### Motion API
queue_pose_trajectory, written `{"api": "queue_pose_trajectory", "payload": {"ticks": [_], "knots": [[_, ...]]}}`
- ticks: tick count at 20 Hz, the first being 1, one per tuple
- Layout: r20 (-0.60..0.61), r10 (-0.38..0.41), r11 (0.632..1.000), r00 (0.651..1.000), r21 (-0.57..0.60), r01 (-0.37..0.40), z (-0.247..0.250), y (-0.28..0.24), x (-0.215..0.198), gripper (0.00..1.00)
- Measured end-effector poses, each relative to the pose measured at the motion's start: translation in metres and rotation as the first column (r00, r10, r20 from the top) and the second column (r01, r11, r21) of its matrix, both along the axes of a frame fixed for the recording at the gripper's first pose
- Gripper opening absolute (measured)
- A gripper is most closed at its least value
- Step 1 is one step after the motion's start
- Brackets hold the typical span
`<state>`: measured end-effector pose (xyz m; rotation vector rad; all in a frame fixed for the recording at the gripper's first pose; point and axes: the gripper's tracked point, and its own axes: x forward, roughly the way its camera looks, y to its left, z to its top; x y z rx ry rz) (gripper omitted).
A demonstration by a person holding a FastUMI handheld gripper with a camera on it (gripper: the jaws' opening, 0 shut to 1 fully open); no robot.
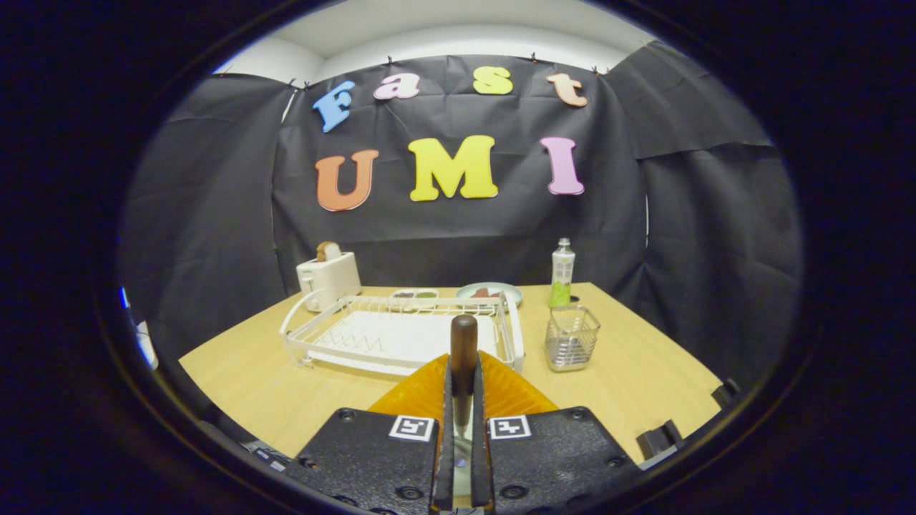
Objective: Take the plate from the dish rack, then take the spoon from the basket and place it into the plate.
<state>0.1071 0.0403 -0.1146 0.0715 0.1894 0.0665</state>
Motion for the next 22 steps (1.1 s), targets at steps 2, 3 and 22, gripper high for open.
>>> {"api": "queue_pose_trajectory", "payload": {"ticks": [2, 3, 22], "knots": [[-0.038, 0.014, 0.999, 0.999, 0.030, -0.013, -0.018, 0.006, -0.002, 0.15], [-0.052, 0.019, 0.999, 0.998, 0.029, -0.017, -0.024, 0.006, -0.001, 0.15], [0.199, -0.141, 0.955, 0.970, -0.232, 0.187, 0.013, -0.029, -0.028, 0.77]]}}
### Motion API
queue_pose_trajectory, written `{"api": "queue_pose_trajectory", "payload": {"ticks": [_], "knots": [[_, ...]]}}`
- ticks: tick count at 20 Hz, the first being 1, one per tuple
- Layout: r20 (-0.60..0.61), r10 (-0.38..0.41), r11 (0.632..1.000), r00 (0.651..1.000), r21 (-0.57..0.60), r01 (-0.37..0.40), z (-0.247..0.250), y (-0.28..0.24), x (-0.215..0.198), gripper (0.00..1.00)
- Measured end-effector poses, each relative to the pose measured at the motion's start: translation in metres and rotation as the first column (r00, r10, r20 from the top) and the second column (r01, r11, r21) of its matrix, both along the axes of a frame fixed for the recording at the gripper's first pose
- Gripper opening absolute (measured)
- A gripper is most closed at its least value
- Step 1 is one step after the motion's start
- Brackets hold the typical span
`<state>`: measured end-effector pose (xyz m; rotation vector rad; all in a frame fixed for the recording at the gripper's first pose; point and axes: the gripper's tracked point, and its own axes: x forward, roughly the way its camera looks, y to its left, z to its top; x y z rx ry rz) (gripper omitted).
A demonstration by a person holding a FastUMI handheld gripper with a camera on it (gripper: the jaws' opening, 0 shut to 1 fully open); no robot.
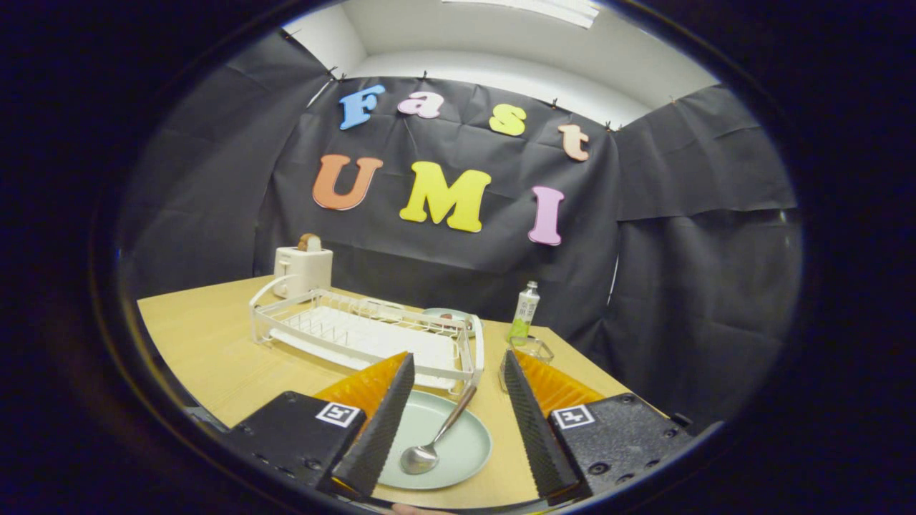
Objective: Take the plate from the dish rack, then take the spoon from the basket and place it into the plate.
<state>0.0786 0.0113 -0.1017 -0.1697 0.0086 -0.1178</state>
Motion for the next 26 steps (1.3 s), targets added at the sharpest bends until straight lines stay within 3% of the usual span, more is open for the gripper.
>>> {"api": "queue_pose_trajectory", "payload": {"ticks": [3, 4, 7, 18, 26], "knots": [[-0.019, -0.007, 0.999, 1.000, 0.038, 0.008, 0.003, -0.005, -0.007, 0.99], [-0.019, -0.012, 0.999, 1.000, 0.053, 0.013, 0.006, -0.007, -0.012, 1.00], [0.007, -0.024, 0.993, 1.000, 0.113, 0.023, 0.023, -0.017, -0.028, 1.00], [0.071, 0.045, 0.989, 0.996, 0.135, -0.055, 0.090, -0.042, -0.127, 1.00], [0.075, 0.076, 0.985, 0.994, 0.146, -0.086, 0.084, -0.056, -0.142, 1.00]]}}
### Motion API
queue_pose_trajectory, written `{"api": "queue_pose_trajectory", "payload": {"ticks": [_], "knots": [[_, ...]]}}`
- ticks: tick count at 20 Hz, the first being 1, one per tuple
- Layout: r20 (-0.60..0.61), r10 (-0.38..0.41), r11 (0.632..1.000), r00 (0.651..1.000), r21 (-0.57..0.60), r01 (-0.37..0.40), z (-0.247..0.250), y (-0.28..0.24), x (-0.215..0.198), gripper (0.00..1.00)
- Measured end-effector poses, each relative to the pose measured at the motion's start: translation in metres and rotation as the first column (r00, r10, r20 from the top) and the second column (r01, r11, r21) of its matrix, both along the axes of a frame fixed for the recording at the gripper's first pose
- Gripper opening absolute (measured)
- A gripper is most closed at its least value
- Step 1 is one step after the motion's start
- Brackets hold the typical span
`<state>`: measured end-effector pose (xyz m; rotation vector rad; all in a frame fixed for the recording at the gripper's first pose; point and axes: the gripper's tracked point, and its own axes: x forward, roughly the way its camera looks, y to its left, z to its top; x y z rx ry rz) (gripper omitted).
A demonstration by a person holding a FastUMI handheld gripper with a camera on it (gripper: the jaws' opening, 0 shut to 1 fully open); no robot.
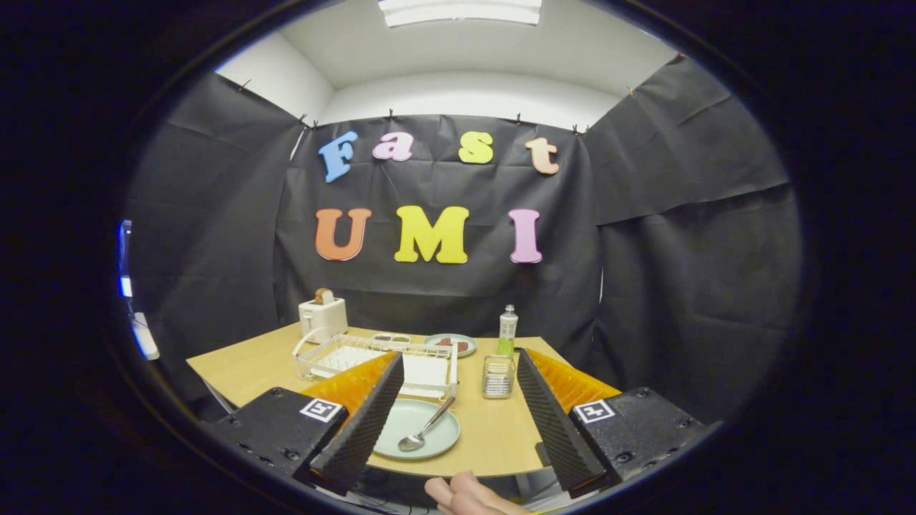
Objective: Take the plate from the dish rack, then take the spoon from the basket and place it into the plate.
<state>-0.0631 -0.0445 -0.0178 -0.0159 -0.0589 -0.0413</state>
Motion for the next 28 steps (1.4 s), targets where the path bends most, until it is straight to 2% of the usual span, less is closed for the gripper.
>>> {"api": "queue_pose_trajectory", "payload": {"ticks": [7, 16, 20, 28], "knots": [[-0.007, -0.017, 1.000, 1.000, 0.016, 0.017, -0.012, -0.033, 0.001, 1.00], [0.002, -0.031, 0.999, 1.000, 0.036, 0.031, -0.018, -0.041, -0.011, 1.00], [0.013, -0.054, 0.997, 0.998, 0.051, 0.053, -0.018, -0.045, -0.009, 1.00], [0.003, -0.046, 0.995, 0.999, 0.093, 0.046, -0.019, -0.050, -0.002, 1.00]]}}
